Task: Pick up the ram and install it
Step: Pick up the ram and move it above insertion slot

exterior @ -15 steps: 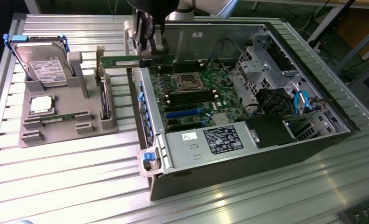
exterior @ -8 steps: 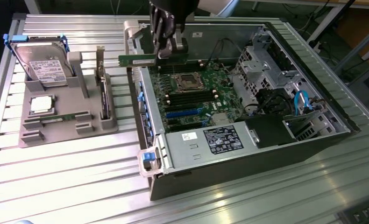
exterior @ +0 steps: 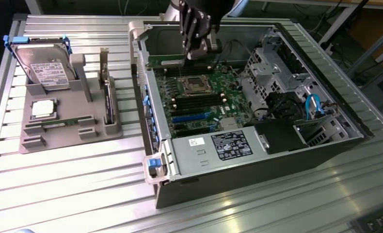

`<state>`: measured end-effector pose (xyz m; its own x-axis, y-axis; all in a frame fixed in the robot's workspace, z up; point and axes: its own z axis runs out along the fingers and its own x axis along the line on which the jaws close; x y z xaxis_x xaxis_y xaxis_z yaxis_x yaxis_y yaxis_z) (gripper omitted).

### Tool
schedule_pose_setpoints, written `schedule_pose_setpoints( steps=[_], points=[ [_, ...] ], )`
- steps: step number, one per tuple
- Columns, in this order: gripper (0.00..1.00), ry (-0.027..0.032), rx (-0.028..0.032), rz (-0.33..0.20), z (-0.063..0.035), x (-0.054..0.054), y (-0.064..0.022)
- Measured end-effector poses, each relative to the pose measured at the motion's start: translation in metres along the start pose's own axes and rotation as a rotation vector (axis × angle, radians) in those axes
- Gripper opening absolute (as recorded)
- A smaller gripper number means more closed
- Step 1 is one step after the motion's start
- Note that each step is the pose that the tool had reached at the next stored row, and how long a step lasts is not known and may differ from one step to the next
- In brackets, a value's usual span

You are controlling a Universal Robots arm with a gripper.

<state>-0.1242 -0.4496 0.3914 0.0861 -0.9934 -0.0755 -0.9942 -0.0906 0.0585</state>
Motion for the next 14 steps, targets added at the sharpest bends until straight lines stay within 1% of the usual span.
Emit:
schedule_pose_setpoints(
  steps=[1, 5, 7, 8, 11, 14],
  points=[
    [0.14, -0.0005, 0.0001, -0.001, -0.0005, 0.001, -0.0073],
    [0.14, -0.0010, -0.0001, -0.004, -0.0017, 0.002, -0.0246],
    [0.14, -0.0013, -0.0003, -0.007, -0.0029, 0.004, -0.0417],
    [0.14, -0.0013, -0.0004, -0.007, -0.0033, 0.004, -0.0474],
    [0.14, -0.0011, -0.0006, -0.011, -0.0038, 0.005, -0.0563],
    [0.14, -0.0011, -0.0008, -0.011, -0.0039, 0.005, -0.0567]
  ],
)
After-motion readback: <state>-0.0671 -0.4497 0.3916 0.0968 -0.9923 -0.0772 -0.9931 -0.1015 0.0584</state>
